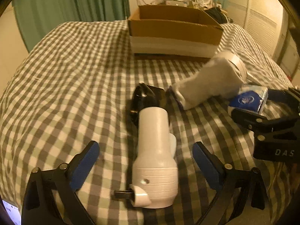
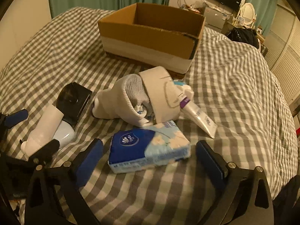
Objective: Organize objects
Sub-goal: 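Grasp the white black-capped bottle with the left tool while the right tool grasps the blue tissue pack, then carry the bottle with the left tool while the right tool carries the tissue pack into the box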
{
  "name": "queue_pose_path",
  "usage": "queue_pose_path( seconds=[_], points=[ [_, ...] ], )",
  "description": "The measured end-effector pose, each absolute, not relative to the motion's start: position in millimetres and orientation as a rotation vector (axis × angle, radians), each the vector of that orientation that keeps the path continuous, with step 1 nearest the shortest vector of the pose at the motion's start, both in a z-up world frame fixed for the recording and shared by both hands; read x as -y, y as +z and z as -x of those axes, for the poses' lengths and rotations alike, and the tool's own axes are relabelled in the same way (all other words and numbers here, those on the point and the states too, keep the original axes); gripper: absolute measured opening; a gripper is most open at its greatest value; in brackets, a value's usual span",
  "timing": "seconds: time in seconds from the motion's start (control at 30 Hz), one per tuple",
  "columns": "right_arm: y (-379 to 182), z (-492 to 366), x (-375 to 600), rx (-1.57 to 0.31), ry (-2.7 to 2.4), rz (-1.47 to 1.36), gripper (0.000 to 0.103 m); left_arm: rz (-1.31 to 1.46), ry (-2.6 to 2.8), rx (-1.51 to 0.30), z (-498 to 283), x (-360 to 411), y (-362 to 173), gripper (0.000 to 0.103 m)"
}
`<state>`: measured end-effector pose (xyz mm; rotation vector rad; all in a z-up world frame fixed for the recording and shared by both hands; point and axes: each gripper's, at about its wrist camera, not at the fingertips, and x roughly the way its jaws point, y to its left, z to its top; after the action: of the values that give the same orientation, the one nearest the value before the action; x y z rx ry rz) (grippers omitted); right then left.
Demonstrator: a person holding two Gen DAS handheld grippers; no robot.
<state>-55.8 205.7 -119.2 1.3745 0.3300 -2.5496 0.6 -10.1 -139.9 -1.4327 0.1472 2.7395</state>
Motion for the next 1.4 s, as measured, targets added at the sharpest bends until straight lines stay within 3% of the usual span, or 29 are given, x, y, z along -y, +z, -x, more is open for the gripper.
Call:
queue_pose_path(
  seconds=[0.17,0.23,0.87,1.13,1.4],
  points=[
    [-123,56,-205,-0.348,-2.541,-1.402,0.085,1.472,2.683,-0.182,2,3,-149,0.065],
    [-124,56,-205,-0.354,-2.543,-1.406,0.081,1.471,2.666,-0.17,1,4,-149,0.049],
    [-77,23,-201,-0.34,-2.608,-1.195,0.077,1.339,2.685,-0.099,-19,11,-107,0.043],
    [-25,9,-204,-0.268,-2.623,-1.036,0.077,1.208,2.702,-0.018,-7,19,-54,0.043],
    [34,33,-203,-0.285,-2.676,-0.844,0.077,1.059,2.744,-0.049,48,18,5,0.043]
  ],
)
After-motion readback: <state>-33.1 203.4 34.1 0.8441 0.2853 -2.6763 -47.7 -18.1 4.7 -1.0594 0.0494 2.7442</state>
